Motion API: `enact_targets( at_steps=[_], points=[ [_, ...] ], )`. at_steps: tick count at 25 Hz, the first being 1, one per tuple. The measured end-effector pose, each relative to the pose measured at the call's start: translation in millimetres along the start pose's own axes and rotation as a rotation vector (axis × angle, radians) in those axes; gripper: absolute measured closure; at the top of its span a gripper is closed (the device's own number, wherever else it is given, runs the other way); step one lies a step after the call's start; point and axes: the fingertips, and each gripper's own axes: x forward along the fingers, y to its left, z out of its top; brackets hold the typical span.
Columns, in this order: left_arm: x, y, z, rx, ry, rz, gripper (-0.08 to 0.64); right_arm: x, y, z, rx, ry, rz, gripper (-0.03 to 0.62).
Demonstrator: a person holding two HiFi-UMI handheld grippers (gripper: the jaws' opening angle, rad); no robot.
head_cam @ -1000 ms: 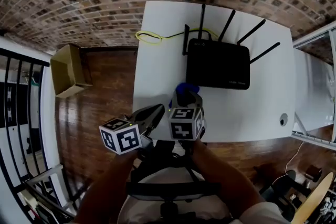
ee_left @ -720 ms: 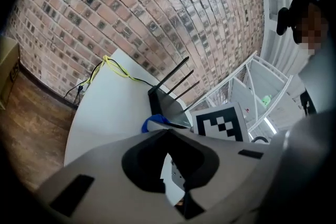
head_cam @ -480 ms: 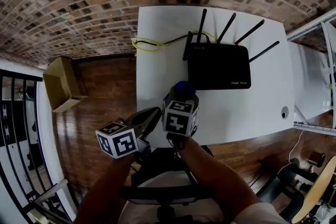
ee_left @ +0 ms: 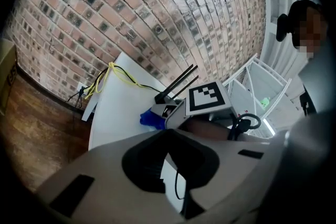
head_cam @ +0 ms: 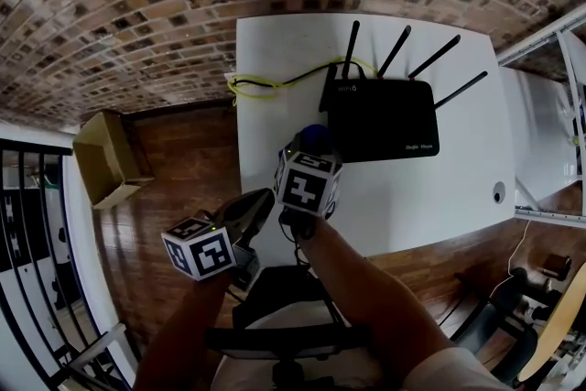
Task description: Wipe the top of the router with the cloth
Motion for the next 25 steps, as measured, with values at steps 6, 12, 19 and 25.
enact_targets(
  at_steps=[6, 12, 19, 25],
  points=[
    [0, 3, 3, 0.004, -0.001, -0.002, 0.535, 13, 2, 11, 0.005, -0.003, -0.006, 0.459],
    [-1, 6, 5, 0.001, 0.0, -0.002, 0.535, 20, 6, 25, -0.022, -0.004, -0.001, 0.459],
    [-6, 5, 5, 0.0, -0.009, 0.001, 0.535, 22, 10, 31, -0.056, -0.005, 0.013, 0.459],
    [-11, 4, 3, 0.0, -0.012, 0.009, 0.535, 23, 14, 33, -0.038, 0.003, 0.025, 0.459]
  ],
)
